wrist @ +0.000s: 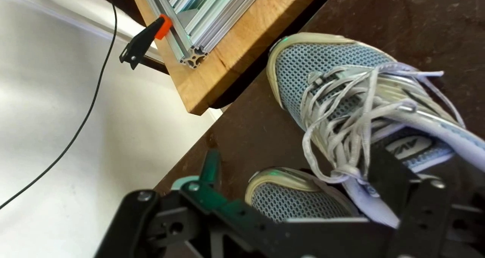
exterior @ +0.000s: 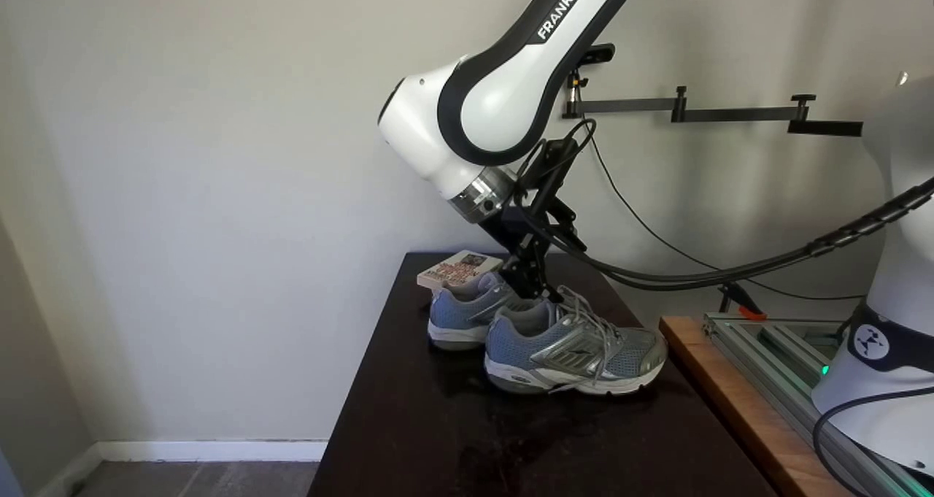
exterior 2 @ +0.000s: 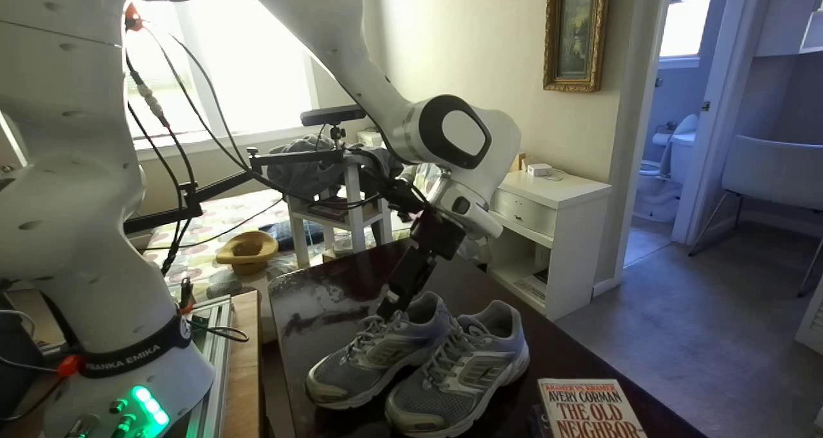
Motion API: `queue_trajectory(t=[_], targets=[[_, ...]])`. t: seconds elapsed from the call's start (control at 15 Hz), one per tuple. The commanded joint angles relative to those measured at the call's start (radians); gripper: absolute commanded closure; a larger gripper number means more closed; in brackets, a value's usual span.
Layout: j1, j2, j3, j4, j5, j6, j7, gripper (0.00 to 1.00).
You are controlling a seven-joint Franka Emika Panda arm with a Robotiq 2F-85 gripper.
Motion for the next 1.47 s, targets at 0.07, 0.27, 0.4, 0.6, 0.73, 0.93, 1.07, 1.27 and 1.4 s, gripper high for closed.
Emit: queue_trajectory(t=[0.07,0.27,0.4,0.6,0.73,0.93,1.07,1.27,1.4], targets=[[0.018,0.002,-0.001,-0.005,-0.015,-0.024,-0.018,0.00],[0.024,0.011,0.002,0.002,-0.019,-0.086,-0.038,0.00],[0.029,0.016,0.004,0.004,-0.023,-0.127,-0.047,0.00],[0.036,0.024,0.003,0.006,-0.035,-0.167,-0.051,0.00],[0.037,0.030,0.003,0.005,-0.042,-0.167,-0.049,0.00],[0.034,0.020,0.001,-0.002,-0.040,-0.107,-0.033,0.00],[0.031,0.002,0.001,-0.008,-0.026,-0.060,-0.033,0.00],[0.029,-0.016,-0.001,-0.015,-0.019,0.005,-0.032,0.00],[0.031,-0.014,-0.003,-0.016,-0.026,0.023,-0.032,0.00]])
